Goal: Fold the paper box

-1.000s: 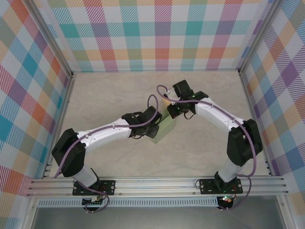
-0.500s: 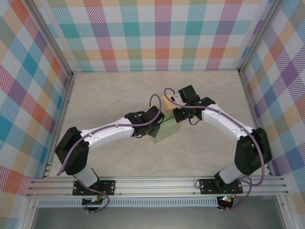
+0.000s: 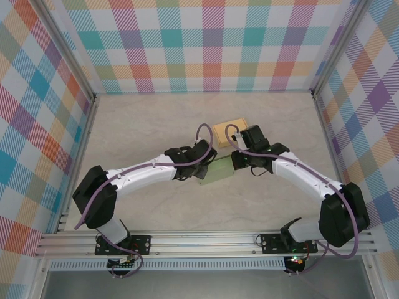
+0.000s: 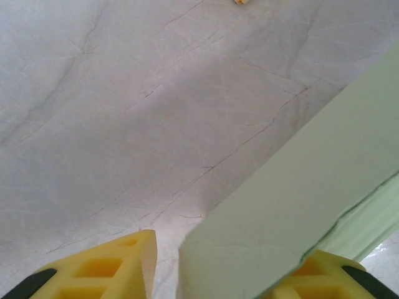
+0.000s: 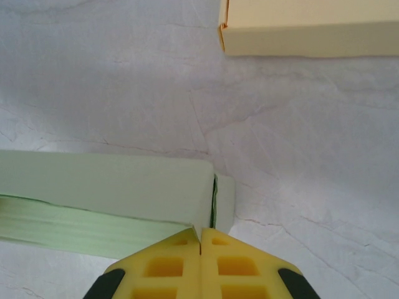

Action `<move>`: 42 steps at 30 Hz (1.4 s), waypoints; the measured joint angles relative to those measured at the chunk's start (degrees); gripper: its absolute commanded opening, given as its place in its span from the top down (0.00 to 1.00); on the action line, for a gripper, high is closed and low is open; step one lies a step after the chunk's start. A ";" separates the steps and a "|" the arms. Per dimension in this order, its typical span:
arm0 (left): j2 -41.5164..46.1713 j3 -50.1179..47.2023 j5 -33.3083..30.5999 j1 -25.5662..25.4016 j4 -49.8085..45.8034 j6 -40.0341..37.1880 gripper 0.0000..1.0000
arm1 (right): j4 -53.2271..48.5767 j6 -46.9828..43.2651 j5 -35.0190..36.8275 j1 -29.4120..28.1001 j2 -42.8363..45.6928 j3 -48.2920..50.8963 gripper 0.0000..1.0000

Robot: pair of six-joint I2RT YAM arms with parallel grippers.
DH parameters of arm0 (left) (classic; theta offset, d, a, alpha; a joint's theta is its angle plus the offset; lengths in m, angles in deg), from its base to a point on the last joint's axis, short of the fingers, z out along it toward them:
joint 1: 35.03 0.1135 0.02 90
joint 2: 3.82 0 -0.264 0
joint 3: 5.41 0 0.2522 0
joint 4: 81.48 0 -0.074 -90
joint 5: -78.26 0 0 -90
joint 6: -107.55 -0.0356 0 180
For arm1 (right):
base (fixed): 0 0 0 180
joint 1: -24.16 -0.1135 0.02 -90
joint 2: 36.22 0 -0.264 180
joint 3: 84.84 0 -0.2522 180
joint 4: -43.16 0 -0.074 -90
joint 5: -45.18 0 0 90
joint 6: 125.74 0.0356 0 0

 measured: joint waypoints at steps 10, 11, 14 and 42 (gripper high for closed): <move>0.28 0.20 0.42 -0.13 -0.50 0.22 0.54 | 1.01 1.57 2.12 -0.59 0.59 0.87 1.00; 0.48 0.28 0.81 -0.13 -0.81 0.22 0.55 | 0.83 1.62 2.19 -0.59 0.63 0.87 1.00; 1.01 0.74 1.68 -0.17 -2.51 0.20 0.60 | 0.48 1.66 2.40 -0.61 0.74 0.87 1.00; -1.20 8.79 5.70 -0.09 -13.86 0.83 0.95 | -0.74 4.61 4.59 -1.77 -0.26 0.33 0.95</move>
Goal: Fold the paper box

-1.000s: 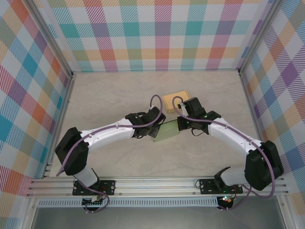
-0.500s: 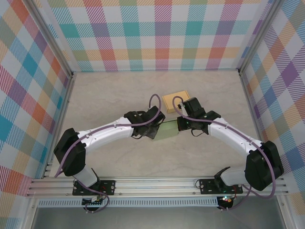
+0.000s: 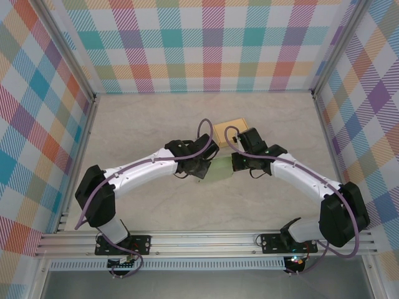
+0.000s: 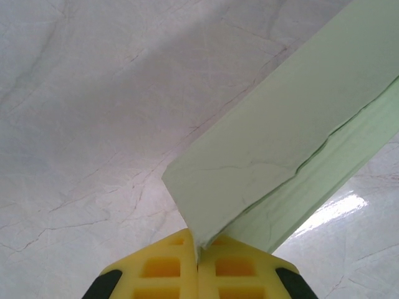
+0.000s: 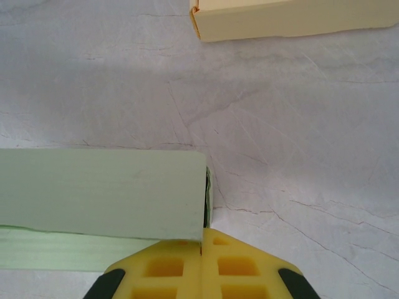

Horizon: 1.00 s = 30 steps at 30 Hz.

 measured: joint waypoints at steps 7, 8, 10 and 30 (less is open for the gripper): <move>-0.28 0.00 0.61 0.00 0.09 0.00 0.95 | 0.50 -0.50 0.76 -0.33 -1.11 -0.55 0.79; -0.28 -0.02 0.63 0.00 0.02 0.00 0.95 | 0.66 -0.70 0.81 -0.44 -1.53 -0.74 0.79; -0.28 -0.02 0.61 0.00 0.04 0.00 0.95 | 0.83 -0.92 0.96 -0.46 -2.10 -1.27 0.80; -0.26 -0.04 3.67 0.44 0.04 0.83 0.80 | 1.97 -1.75 1.18 -0.57 -3.32 -1.88 0.88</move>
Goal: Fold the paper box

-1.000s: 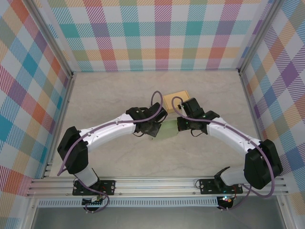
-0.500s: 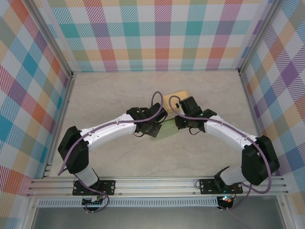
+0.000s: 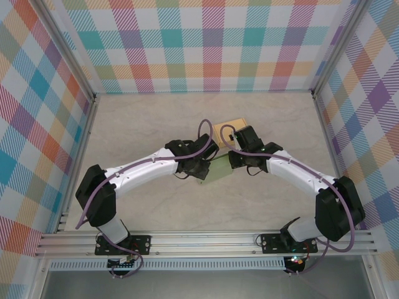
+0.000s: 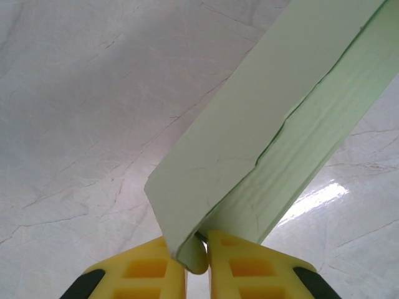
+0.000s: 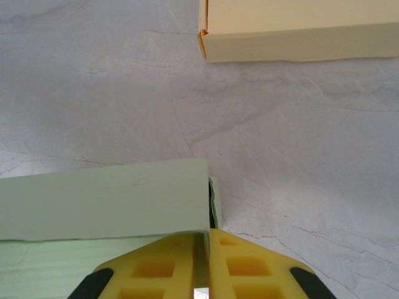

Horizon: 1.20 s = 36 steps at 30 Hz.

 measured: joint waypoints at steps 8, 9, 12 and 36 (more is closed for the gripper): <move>1.60 -0.55 1.95 0.85 1.81 1.66 0.75 | 0.44 0.02 0.94 -0.02 -0.26 0.00 0.90; 2.05 -0.81 2.19 1.03 2.10 1.84 0.77 | 0.44 0.02 1.07 -0.02 -0.28 0.00 0.90; 2.99 -1.49 2.54 1.40 3.02 2.08 0.79 | 0.68 0.02 1.16 -0.02 -0.48 -0.02 0.90; 5.38 -4.98 7.67 5.44 6.78 4.87 1.00 | 0.83 -1.33 6.38 -2.43 -3.17 -2.16 0.91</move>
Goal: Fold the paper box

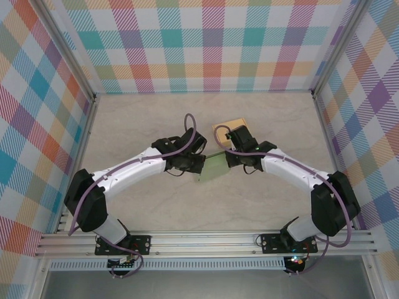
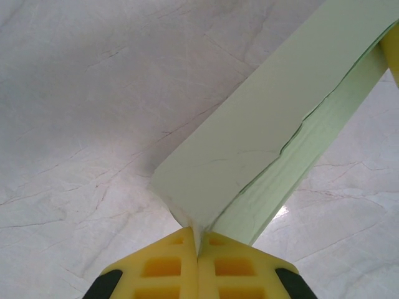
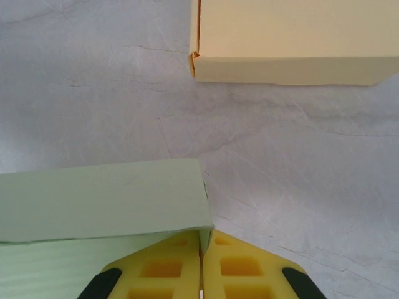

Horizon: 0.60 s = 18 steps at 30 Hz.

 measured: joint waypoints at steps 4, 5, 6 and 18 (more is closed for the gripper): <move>0.28 -0.17 1.49 0.52 1.01 0.15 1.00 | -0.02 -0.17 1.51 -0.33 -0.59 -0.46 0.91; 0.35 -0.17 1.86 0.66 1.09 0.15 1.00 | -0.04 -0.17 1.88 -0.44 -0.74 -0.59 0.91; 0.42 -0.17 2.27 0.85 1.16 0.26 1.00 | -0.04 -0.20 2.23 -0.50 -0.92 -0.74 0.91; 1.70 -2.56 6.23 3.58 4.17 2.10 1.00 | -0.17 -1.27 6.84 -2.62 -2.69 -2.08 0.92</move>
